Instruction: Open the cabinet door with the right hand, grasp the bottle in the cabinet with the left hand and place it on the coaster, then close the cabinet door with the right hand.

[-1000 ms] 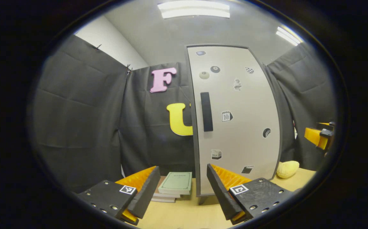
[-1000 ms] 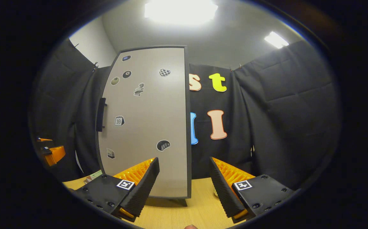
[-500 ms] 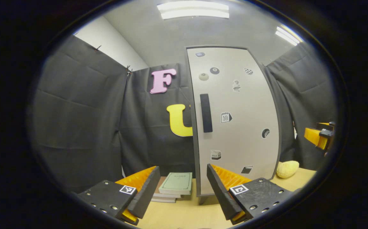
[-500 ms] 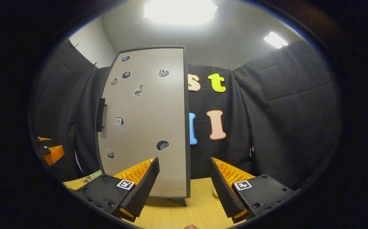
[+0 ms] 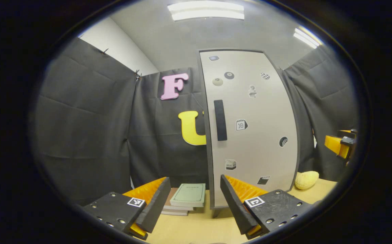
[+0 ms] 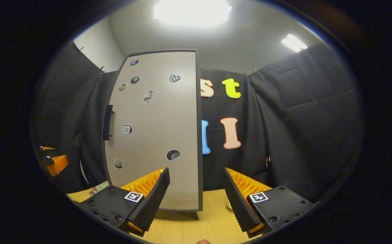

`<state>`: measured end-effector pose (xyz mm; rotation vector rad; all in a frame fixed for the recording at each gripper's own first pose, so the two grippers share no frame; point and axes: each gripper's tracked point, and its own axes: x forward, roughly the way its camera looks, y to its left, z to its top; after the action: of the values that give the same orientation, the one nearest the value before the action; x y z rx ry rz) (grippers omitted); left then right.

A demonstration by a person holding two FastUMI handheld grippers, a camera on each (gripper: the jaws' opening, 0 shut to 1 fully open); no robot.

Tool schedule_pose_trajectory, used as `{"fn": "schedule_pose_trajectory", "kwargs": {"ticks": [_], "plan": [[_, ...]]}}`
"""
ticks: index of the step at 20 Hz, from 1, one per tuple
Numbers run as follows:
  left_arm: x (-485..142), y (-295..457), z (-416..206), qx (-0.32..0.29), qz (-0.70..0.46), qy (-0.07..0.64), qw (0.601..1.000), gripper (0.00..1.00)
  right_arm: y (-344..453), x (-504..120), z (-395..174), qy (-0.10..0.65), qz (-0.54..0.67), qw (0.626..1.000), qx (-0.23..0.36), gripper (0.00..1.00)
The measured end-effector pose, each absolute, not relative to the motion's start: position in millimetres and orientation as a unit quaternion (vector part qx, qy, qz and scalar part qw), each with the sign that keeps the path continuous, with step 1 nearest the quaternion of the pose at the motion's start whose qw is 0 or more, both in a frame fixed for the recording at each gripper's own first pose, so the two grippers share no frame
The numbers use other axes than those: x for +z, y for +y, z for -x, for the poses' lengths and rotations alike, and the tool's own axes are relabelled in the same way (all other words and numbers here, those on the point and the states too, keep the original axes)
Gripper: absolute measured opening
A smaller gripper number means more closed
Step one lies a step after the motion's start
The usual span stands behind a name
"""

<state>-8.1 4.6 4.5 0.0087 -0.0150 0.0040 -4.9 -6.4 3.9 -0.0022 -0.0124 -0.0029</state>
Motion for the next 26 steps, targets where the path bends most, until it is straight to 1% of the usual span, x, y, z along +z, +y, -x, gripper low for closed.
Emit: {"fn": "schedule_pose_trajectory", "kwargs": {"ticks": [1, 3, 4, 5, 7, 8, 9, 10, 12, 14, 15, 17, 18, 19, 20, 21, 22, 26], "plan": [[5, 6, 9, 0.003, -0.004, -0.009, 1.000, 0.89, -4, 4, 5, -0.006, 0.001, 1.000, 0.000, 0.97], [5, 9, 11, 0.006, -0.002, -0.009, 1.000, 0.89, -1, 4, 4, -0.005, 0.001, 1.000, 0.005, 0.98], [5, 11, 11, 0.009, -0.001, -0.009, 1.000, 0.91, 2, 6, 3, -0.004, 0.002, 1.000, 0.009, 0.97], [4, 15, 12, 0.012, 0.001, -0.007, 1.000, 0.89, 6, 9, -1, -0.002, 0.003, 1.000, 0.013, 0.97], [5, 29, 16, 0.023, -0.002, -0.007, 1.000, 0.89, 19, 20, -11, -0.002, 0.000, 1.000, 0.022, 0.97], [6, 38, 19, 0.030, -0.006, -0.009, 0.999, 0.91, 29, 29, -18, -0.005, -0.009, 0.999, 0.031, 0.98], [8, 49, 22, 0.038, -0.011, -0.012, 0.999, 0.91, 39, 38, -25, -0.007, -0.019, 0.999, 0.039, 0.98], [9, 61, 26, 0.046, -0.018, -0.015, 0.999, 0.93, 52, 47, -34, -0.007, -0.030, 0.998, 0.047, 0.98], [9, 87, 34, 0.066, -0.026, -0.018, 0.997, 0.89, 79, 61, -50, -0.002, -0.046, 0.997, 0.069, 0.97], [6, 113, 42, 0.087, -0.025, -0.016, 0.996, 0.89, 108, 75, -63, -0.002, -0.054, 0.994, 0.091, 0.96], [5, 126, 47, 0.097, -0.024, -0.015, 0.995, 0.89, 121, 81, -68, -0.002, -0.056, 0.993, 0.101, 0.91], [1, 154, 57, 0.120, -0.027, -0.012, 0.992, 0.89, 150, 91, -77, -0.006, -0.053, 0.992, 0.116, 0.92], [0, 169, 63, 0.132, -0.030, -0.011, 0.991, 0.91, 164, 96, -82, -0.007, -0.051, 0.991, 0.122, 0.95], [-3, 183, 69, 0.145, -0.034, -0.009, 0.989, 0.91, 177, 98, -87, -0.007, -0.049, 0.991, 0.128, 0.95], [-4, 196, 75, 0.157, -0.036, -0.006, 0.987, 0.91, 191, 101, -91, -0.007, -0.049, 0.990, 0.135, 0.95], [-6, 210, 81, 0.170, -0.038, -0.004, 0.985, 0.91, 206, 103, -94, -0.007, -0.051, 0.988, 0.143, 0.91], [-8, 223, 86, 0.183, -0.038, -0.001, 0.982, 0.89, 220, 106, -98, -0.006, -0.051, 0.987, 0.152, 0.91], [-18, 265, 114, 0.226, -0.032, 0.009, 0.974, 0.89, 261, 115, -115, -0.011, -0.040, 0.986, 0.161, 0.91]]}}
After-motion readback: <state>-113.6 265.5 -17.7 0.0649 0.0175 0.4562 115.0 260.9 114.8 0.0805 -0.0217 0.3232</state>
